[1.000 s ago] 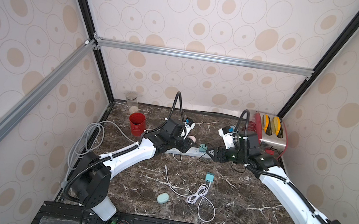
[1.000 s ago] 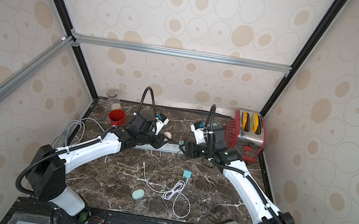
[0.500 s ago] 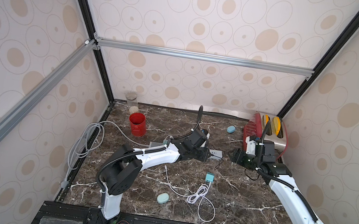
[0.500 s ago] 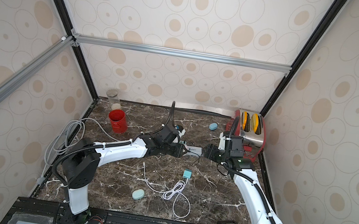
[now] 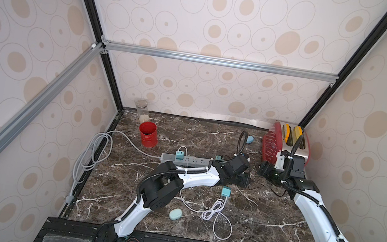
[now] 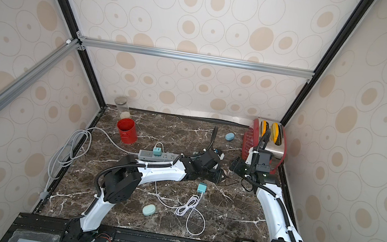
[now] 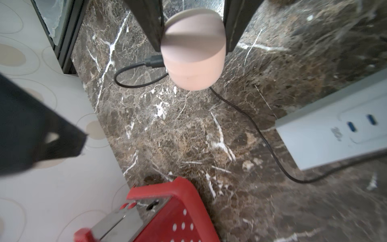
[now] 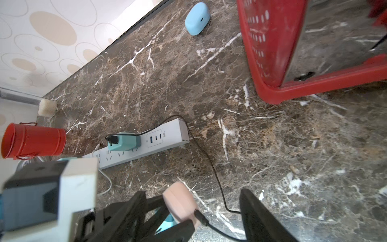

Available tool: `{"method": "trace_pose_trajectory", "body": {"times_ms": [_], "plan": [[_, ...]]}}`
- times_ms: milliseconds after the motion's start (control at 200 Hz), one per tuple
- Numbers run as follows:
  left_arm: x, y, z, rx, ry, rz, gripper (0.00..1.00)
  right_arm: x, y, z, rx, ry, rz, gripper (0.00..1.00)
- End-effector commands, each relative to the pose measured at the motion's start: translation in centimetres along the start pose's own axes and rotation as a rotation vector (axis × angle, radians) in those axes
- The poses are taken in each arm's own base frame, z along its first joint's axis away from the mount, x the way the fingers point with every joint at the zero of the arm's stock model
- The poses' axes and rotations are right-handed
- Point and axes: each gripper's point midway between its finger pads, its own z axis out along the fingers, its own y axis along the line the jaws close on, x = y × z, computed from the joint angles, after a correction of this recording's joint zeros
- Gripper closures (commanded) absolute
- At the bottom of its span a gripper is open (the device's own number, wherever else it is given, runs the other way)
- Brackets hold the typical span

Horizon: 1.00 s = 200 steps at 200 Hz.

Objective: Charge the bluetooth headset
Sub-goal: Insert the charging cable into the bluetooth headset, then place the bluetooth headset at the center of the board.

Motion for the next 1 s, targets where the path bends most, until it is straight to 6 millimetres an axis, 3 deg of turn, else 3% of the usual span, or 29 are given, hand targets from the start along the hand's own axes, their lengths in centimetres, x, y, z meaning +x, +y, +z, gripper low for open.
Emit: {"method": "trace_pose_trajectory", "body": {"times_ms": [0,285,396,501,631,851,997], "plan": [[-0.2,-0.5,0.7,-0.01,-0.014,-0.041,0.9,0.1,-0.4,-0.1,0.001,-0.015,0.03,0.26],[1.9,0.1,2.9,-0.017,0.045,-0.055,0.86,0.2,-0.6,-0.1,-0.004,-0.012,0.036,0.26],[2.4,0.4,3.5,-0.024,0.064,-0.066,0.77,0.1,-0.4,-0.1,-0.017,-0.014,0.041,0.26],[2.6,0.1,3.8,-0.017,0.082,-0.068,0.62,0.2,-0.4,0.0,-0.026,-0.007,0.046,0.25],[2.3,-0.2,3.3,-0.008,0.081,-0.044,0.5,0.2,-0.4,-0.3,-0.024,-0.014,0.043,0.25],[1.7,-1.0,2.7,0.028,0.072,-0.035,0.4,0.2,-0.6,-0.9,-0.011,-0.021,0.037,0.24],[-1.1,-2.0,0.3,0.065,-0.008,-0.014,0.39,0.3,-0.8,-1.4,-0.003,-0.035,0.026,0.24]]}}
